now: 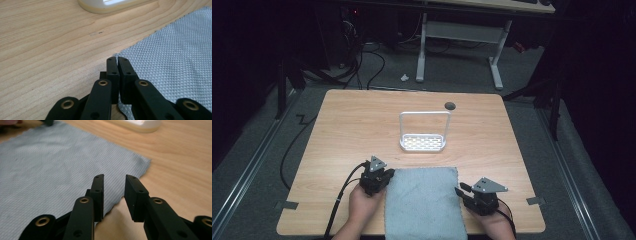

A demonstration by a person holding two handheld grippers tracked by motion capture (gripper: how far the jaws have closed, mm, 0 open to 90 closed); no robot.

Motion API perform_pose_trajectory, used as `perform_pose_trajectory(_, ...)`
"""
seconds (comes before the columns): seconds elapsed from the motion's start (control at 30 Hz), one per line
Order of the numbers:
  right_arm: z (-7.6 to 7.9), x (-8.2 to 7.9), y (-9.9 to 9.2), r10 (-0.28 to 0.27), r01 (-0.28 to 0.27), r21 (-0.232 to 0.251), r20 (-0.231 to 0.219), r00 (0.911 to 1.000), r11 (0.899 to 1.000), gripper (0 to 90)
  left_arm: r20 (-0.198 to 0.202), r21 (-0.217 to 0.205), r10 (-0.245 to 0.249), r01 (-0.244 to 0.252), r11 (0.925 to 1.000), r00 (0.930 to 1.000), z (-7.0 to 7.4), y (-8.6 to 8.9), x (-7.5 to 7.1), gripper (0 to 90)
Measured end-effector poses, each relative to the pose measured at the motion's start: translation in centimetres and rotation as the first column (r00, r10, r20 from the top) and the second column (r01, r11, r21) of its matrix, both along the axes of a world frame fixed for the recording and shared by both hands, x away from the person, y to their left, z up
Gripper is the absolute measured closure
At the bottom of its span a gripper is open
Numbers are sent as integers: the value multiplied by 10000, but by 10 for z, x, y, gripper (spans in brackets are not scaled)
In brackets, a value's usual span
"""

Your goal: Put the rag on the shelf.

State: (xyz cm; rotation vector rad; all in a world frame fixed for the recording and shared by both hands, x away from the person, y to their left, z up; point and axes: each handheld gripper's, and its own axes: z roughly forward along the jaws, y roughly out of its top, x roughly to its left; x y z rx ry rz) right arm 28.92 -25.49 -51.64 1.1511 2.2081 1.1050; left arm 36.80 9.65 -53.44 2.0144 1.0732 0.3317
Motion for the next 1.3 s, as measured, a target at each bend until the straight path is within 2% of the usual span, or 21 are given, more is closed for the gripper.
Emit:
perform_pose_trajectory(0.2,2,40,6,-1083,1081,-99,-221,9939,9941,639,23,-307,181,-180,9994,9998,0,3,-1,874)
perform_pose_trajectory(0.27,-1,54,7,-1168,1177,105,-642,9911,9930,628,-48,-348,200,-202,9992,9998,0,3,0,874)
perform_pose_trajectory(0.4,-10,70,12,-1588,1559,-363,-989,9823,9871,629,-180,-482,163,-171,9987,9997,0,4,1,870)
perform_pose_trajectory(0.43,-12,71,12,-1682,1649,-383,-1091,9797,9856,631,-229,-516,74,-85,9986,9997,-1,4,2,870)
perform_pose_trajectory(0.53,-12,71,14,-1681,1629,-610,-923,9814,9848,632,-293,-441,-49,36,9990,9996,-1,4,2,871)
perform_pose_trajectory(0.63,-14,69,14,-1748,1729,-277,-960,9799,9845,723,-251,-421,-74,63,9991,9997,-1,3,0,870)
perform_pose_trajectory(0.73,-14,67,17,-1624,1589,-492,-779,9836,9861,788,-222,-424,-95,86,9991,9997,0,4,0,870)
perform_pose_trajectory(0.9,-14,65,20,-1381,1340,-569,-763,9875,9893,883,-153,-511,-60,52,9987,9999,0,4,-2,871)
perform_pose_trajectory(1.1,-13,63,19,-1337,1306,-522,-600,9892,9901,891,-95,-669,-61,55,9977,9999,0,6,-3,871)
perform_pose_trajectory(1.2,-8,58,18,-1377,1372,-213,-221,9902,9903,891,44,-811,-46,49,9967,10000,0,8,-4,873)
perform_pose_trajectory(1.23,-7,56,18,-1389,1388,-117,-124,9902,9903,891,56,-1041,26,-20,9946,10000,1,10,-4,875)
perform_pose_trajectory(1.3,-4,52,18,-1383,1382,31,66,9904,9904,891,88,-1149,65,-54,9934,9999,1,12,-4,876)
